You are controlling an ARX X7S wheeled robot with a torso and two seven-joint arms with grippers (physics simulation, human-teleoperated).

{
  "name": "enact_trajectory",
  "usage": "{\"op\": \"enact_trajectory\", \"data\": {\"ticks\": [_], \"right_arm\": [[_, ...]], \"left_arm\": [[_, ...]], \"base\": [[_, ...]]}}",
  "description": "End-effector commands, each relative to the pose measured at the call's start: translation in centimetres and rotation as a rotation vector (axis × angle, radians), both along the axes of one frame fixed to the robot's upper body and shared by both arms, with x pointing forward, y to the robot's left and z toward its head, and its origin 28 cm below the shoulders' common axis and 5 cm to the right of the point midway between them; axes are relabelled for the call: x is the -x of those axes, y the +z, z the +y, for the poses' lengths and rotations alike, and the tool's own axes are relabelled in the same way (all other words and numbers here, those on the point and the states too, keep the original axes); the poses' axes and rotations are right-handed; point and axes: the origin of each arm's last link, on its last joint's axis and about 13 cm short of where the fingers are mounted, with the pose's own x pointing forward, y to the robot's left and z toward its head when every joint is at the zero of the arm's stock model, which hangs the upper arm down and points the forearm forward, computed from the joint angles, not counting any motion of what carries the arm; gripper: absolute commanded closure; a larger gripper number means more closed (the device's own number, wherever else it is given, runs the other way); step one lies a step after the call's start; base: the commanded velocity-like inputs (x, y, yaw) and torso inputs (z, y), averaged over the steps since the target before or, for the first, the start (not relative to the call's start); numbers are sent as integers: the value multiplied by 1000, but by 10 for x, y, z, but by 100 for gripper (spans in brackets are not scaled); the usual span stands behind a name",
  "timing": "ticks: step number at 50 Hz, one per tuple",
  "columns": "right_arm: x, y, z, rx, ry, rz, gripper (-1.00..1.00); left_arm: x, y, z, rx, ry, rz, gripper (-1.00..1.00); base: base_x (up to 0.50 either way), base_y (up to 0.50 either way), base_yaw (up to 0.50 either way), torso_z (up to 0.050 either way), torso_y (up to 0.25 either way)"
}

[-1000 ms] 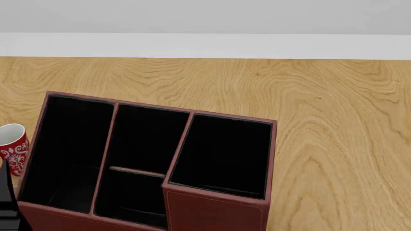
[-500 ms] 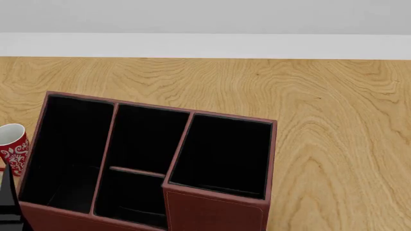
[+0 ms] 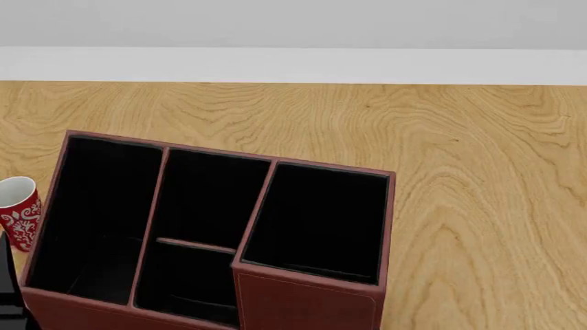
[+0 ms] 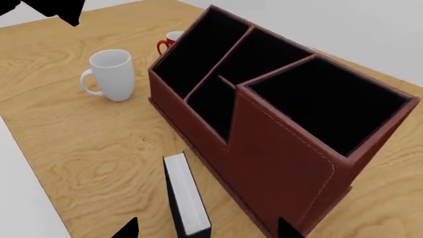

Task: Pick up the book and place it in the right compartment of the caddy.

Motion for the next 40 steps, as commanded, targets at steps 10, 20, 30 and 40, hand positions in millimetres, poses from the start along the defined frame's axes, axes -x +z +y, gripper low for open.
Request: {"op": "enact_trajectory", "data": {"ticks": [10,20,30,40], "right_arm": [[-33,3,8,64,107,44,-100],[-46,-8,9,52,108,58,-100],[-55,-17,13,64,133,117,-100],[-57,-18,17,101,171,147,-100]], "left_arm": [[1,1,-2,-2,-1,-7,-100],[5,0,-3,-4,0,-6,-100],[7,1,-2,-4,3,-2,-100],[12,1,-3,0,10,4,-100]], "base": [[0,0,0,0,0],[0,0,0,0,0],[0,0,0,0,0],[0,0,0,0,0]]}}
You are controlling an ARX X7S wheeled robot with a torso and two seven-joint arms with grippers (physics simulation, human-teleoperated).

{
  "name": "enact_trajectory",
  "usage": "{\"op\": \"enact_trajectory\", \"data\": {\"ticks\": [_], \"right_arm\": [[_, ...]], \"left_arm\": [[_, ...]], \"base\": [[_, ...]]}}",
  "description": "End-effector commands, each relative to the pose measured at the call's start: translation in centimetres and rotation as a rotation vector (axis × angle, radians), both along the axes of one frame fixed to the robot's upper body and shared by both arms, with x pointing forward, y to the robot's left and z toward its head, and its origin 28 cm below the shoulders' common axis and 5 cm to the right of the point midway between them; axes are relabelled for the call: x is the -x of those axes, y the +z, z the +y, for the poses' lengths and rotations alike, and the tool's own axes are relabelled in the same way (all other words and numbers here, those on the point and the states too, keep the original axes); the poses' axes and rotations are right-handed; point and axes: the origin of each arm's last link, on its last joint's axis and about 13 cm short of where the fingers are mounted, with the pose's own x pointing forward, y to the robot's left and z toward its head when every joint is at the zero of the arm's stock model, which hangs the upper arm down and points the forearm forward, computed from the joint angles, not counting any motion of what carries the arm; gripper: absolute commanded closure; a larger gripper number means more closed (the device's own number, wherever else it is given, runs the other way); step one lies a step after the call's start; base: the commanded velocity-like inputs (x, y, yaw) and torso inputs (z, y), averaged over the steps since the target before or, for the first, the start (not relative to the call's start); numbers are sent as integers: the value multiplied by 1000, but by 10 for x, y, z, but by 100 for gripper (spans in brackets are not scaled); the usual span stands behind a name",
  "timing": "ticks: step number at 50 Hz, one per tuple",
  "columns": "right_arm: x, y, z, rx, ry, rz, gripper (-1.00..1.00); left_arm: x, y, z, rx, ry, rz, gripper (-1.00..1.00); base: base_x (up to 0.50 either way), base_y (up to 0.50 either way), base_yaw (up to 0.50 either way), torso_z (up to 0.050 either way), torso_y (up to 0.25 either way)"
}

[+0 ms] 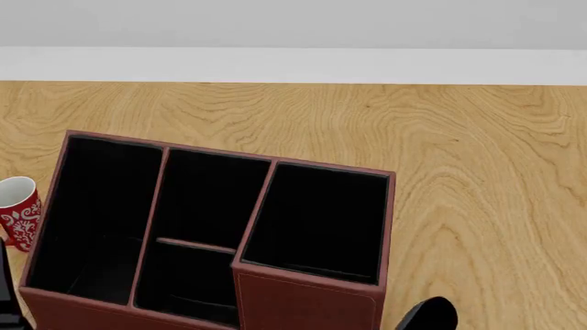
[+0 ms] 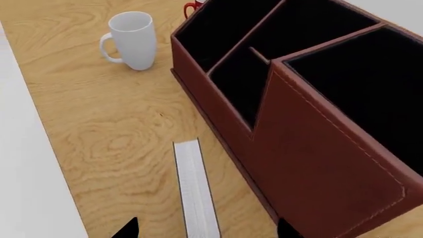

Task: Pick up the book and place it in the right compartment of the caddy.

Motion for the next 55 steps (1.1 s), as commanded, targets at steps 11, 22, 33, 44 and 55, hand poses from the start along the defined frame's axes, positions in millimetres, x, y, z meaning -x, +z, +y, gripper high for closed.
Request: {"op": "enact_trajectory", "data": {"ticks": [11,22,33,44,55], "right_arm": [[-17,-2,4,70,49,52,-100],[-30,-8,6,92,61,81,-100],[-34,-18,12,93,92,116,-100],[-36,-31,13,95,87,159,-100],[-37,-54,12,95,80,221,-100]], "left_arm": [[6,0,-4,4,7,6,-100],[9,-1,-5,7,8,12,-100],[16,-5,-10,21,9,20,-100],[21,-3,-12,23,8,26,-100],[20,-5,-12,21,8,26,-100]], "base": [[0,0,0,0,0],[0,0,0,0,0],[0,0,0,0,0],[0,0,0,0,0],[0,0,0,0,0]]}}
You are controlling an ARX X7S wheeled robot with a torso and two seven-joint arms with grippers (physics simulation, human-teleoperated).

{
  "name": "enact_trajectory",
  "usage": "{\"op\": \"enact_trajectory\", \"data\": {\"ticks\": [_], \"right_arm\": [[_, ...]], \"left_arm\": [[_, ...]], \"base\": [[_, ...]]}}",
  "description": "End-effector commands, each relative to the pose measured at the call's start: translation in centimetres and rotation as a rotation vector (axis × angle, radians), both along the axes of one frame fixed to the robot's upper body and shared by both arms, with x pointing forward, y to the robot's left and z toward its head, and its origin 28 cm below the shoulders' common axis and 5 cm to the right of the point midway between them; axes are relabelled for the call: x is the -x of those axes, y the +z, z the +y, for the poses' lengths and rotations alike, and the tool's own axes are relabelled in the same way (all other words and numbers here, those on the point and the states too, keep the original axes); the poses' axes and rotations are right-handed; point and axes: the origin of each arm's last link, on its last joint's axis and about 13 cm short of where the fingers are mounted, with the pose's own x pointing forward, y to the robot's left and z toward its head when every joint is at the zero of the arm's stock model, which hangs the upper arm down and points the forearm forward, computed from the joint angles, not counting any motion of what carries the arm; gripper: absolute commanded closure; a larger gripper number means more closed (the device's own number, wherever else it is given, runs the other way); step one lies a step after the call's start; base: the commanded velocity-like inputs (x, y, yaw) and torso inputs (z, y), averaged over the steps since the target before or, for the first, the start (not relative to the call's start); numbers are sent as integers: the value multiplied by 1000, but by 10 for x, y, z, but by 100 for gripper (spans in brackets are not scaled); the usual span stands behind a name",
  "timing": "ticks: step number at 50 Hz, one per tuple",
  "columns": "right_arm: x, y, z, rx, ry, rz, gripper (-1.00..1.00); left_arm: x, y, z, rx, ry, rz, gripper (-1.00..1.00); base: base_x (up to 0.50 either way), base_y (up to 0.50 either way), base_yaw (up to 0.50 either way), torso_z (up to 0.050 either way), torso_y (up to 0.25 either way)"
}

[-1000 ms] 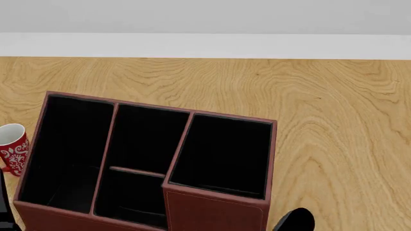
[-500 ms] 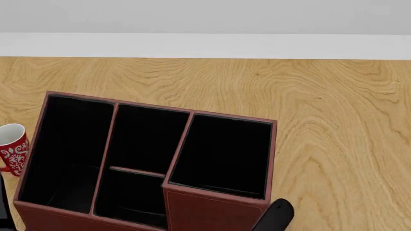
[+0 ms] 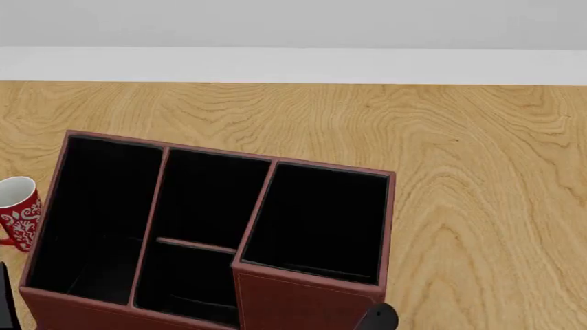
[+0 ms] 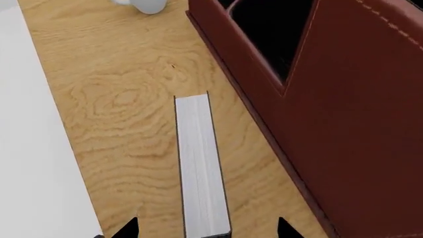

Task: Pick up the book and place it in the right compartment of the caddy.

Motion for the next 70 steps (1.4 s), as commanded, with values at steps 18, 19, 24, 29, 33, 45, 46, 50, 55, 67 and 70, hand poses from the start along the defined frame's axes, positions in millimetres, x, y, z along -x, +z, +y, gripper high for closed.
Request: {"op": "enact_trajectory", "data": {"ticks": [18,19,24,29,33,45,46,50,55,67,70], "right_arm": [[-20,-18,0,13,-22,37,-100],[-23,-18,0,13,-25,35,-100],[-25,-20,3,-1,-32,32,100],[-18,-22,2,-9,-28,43,100],[-16,-22,1,-23,-34,36,100],[10,42,14,-137,22,-265,100],[8,45,16,-139,37,-272,100],[15,56,18,-134,78,-288,100],[35,88,19,-129,117,-383,100],[54,132,20,-139,129,-521,100],[57,139,20,-138,132,-552,100]], "left_arm": [[7,-6,-3,8,2,15,-100],[7,-6,-3,7,2,16,-100],[8,-6,-3,4,3,14,-100],[8,-4,-4,5,-1,11,-100],[7,-4,-4,6,-2,11,-100],[-27,-18,-3,11,-8,-14,-100],[-29,-19,-4,12,-11,-16,-100],[-30,-19,-7,12,-14,-21,-100],[-24,-19,-6,16,-13,-22,-100],[-27,-16,-6,21,-13,-31,-100],[-29,-15,-6,19,-14,-33,-100]], "base": [[0,0,0,0,0],[0,0,0,0,0],[0,0,0,0,0],[0,0,0,0,0],[0,0,0,0,0],[0,0,0,0,0],[0,0,0,0,0],[0,0,0,0,0],[0,0,0,0,2],[0,0,0,0,1],[0,0,0,0,0]]}}
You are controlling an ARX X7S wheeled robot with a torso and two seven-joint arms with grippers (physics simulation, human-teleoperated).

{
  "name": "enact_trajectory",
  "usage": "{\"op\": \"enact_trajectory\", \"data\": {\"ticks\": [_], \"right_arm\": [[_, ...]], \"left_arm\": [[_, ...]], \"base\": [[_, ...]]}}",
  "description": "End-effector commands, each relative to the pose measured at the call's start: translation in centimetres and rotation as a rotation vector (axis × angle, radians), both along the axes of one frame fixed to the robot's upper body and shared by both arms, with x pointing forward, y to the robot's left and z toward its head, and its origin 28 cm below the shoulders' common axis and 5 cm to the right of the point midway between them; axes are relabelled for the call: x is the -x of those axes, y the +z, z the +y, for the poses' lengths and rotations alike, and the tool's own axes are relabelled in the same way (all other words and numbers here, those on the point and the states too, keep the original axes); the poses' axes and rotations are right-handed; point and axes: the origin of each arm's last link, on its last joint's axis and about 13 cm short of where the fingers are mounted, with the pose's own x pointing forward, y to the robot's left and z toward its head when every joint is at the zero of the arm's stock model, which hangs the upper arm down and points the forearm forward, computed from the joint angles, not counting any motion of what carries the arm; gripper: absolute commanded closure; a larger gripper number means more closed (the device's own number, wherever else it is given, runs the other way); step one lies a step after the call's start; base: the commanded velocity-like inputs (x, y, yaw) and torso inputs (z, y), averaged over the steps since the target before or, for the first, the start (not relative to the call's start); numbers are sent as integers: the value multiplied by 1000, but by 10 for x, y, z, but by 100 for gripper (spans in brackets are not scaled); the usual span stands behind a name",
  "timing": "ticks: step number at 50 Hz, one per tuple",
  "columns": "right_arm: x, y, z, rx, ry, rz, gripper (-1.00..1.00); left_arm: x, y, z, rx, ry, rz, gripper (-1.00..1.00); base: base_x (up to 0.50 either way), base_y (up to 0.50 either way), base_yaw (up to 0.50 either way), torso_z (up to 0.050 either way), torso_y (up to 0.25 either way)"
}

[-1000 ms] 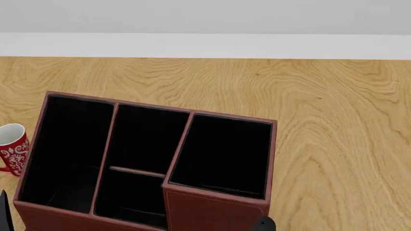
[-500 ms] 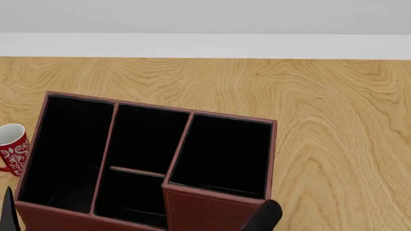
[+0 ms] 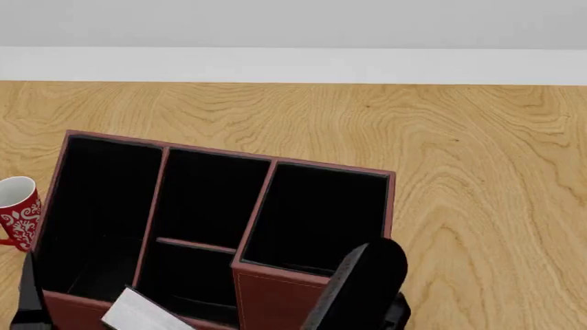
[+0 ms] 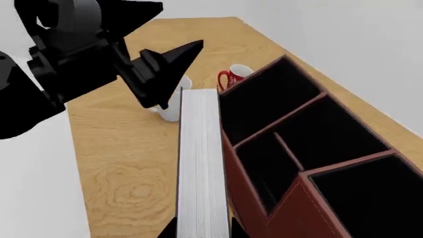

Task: Pick up the book and place it in the right compartment of the caddy.

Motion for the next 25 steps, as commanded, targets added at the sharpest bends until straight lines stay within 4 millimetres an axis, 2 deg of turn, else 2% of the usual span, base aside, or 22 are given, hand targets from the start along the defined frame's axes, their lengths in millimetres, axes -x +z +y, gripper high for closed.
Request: {"op": "enact_trajectory", "data": {"ticks": [1,7,15,17,18,20,25], "right_arm": [[17,41,1,4,31,-210,100],[18,51,0,5,21,-253,100],[10,59,-9,-12,-95,-305,100],[9,59,-11,-22,-112,-305,100],[8,59,-12,-21,-120,-307,100],[9,60,-13,-30,-134,-311,100],[10,61,-17,-47,-162,-327,100]], "left_arm": [[-5,1,0,2,-2,-9,-100],[-8,0,0,3,-3,-11,-100],[-13,2,3,6,23,-45,-100],[-15,17,9,-83,178,-244,-100],[-15,31,14,-45,222,-299,-100],[-13,49,22,33,285,-341,-100],[-8,76,40,62,411,-457,-100]], "base": [[0,0,0,0,0],[0,0,0,0,2],[0,0,0,0,1],[0,0,1,0,0],[0,0,0,0,0],[0,0,0,0,0],[0,0,0,0,2]]}}
